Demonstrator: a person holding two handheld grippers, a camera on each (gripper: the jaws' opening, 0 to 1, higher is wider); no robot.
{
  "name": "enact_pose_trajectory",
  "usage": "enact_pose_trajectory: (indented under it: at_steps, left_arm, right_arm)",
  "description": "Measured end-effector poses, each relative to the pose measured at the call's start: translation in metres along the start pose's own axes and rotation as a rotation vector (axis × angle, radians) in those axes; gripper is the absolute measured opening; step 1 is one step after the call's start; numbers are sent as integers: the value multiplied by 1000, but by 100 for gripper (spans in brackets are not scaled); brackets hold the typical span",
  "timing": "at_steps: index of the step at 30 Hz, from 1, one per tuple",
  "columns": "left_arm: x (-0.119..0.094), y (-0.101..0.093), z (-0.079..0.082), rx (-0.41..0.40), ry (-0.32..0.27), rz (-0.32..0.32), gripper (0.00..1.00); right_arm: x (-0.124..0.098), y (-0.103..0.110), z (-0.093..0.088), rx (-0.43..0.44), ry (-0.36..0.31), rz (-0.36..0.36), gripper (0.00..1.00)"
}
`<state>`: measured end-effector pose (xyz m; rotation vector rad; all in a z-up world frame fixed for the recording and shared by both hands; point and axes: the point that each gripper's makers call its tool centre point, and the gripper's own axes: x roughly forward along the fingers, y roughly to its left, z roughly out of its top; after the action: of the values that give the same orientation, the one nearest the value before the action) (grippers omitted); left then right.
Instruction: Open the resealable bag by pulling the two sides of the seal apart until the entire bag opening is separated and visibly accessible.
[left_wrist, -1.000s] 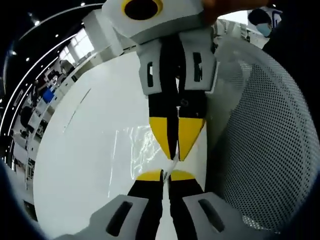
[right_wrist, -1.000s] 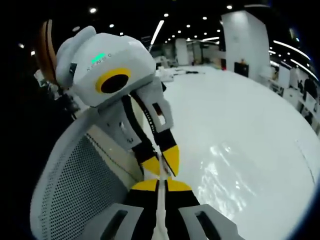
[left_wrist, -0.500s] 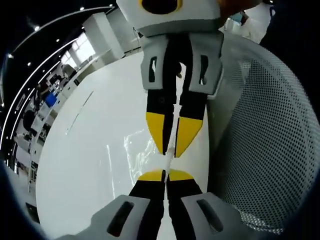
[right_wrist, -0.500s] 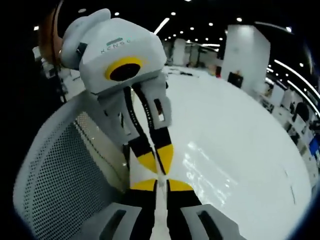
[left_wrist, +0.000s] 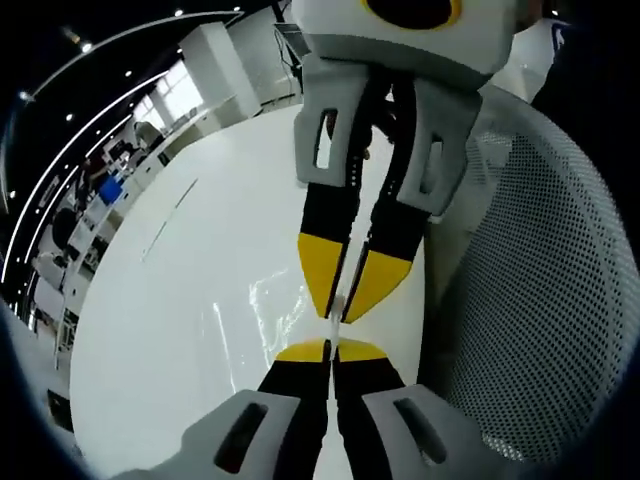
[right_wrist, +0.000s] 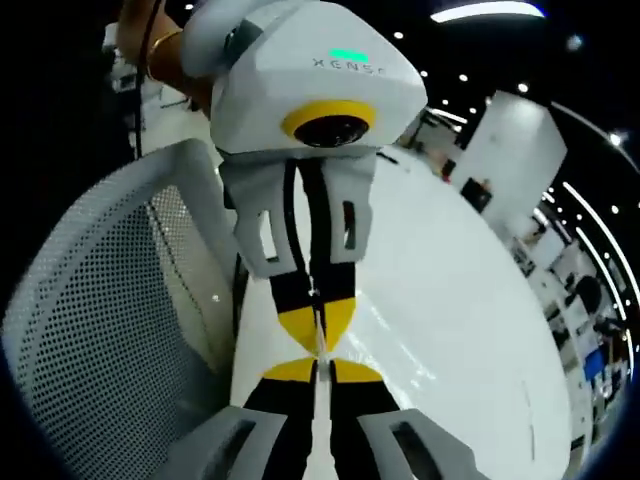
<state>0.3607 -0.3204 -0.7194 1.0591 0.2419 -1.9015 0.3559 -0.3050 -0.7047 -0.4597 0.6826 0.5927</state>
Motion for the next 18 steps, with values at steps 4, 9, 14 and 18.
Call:
enact_pose_trajectory:
  at_steps: [4, 9, 14, 18]
  left_arm:
    - [-14, 10, 10, -40, -7, 54, 3]
    - [-16, 9, 16, -19, -19, 51, 2]
    - [-14, 5, 17, -1, -21, 37, 0]
    - [-14, 7, 19, 80, -19, 77, 0]
  right_arm:
    - [0, -8, 4, -113, 26, -67, 0]
    - [-1, -10, 4, -135, 32, -66, 0]
    - [-2, -9, 1, -172, 49, -61, 0]
    - [-2, -12, 1, -184, 49, -74, 0]
